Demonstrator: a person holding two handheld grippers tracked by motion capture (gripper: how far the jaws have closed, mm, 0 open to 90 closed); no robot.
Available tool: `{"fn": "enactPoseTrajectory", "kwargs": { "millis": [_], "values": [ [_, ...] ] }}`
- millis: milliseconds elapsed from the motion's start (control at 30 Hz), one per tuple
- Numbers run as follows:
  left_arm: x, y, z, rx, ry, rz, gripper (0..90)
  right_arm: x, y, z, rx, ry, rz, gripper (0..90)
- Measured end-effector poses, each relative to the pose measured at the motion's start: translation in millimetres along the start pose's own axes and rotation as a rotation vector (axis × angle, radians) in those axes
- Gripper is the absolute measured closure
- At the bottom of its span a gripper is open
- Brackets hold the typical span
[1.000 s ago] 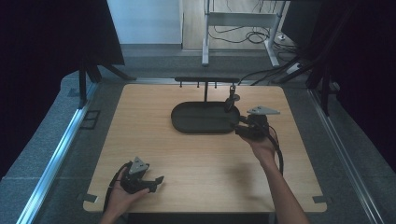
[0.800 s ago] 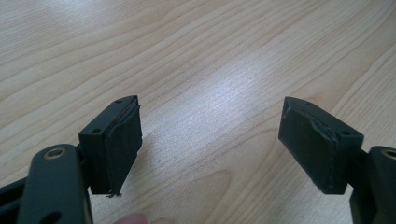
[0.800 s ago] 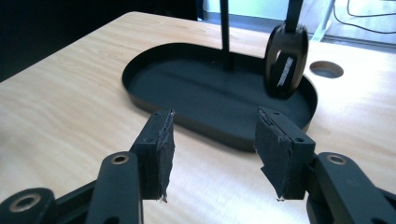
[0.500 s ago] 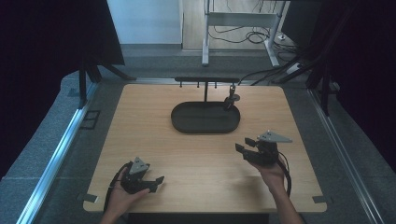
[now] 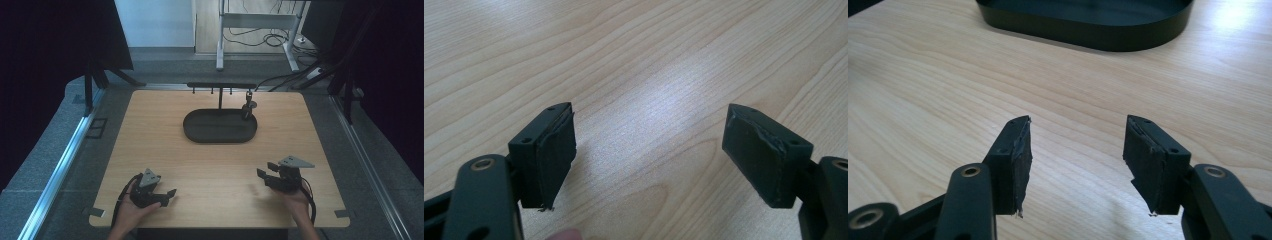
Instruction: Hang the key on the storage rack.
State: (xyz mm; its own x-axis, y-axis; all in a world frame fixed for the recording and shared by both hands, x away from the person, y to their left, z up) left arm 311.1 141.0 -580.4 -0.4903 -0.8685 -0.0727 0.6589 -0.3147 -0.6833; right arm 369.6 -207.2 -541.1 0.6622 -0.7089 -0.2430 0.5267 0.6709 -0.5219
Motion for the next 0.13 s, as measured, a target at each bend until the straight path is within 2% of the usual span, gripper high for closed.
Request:
{"fn": "enactPoseTrajectory", "kwargs": {
  "millis": [67, 133],
  "values": [
    [-0.2, -0.1, 0.0, 0.000, 0.000, 0.000, 21.9, 5.4, -0.9, -1.9, -0.003, 0.000, -0.038, 39.4],
    [-1.1, -0.6, 0.5, 0.002, 0.000, 0.000, 21.9, 16.1, -1.4, -7.5, -0.025, -0.015, -0.108, 36.8]
  ]
}}
Point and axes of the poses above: each handheld gripper's, and its own axes: y roughly forward along the jaws, z roughly out of its top, x roughly to its right, the point moved 10 cm from there along y, roughly forward along the jaws, and after that the axes turned 12 degrees about z, right-handed, at the moved point
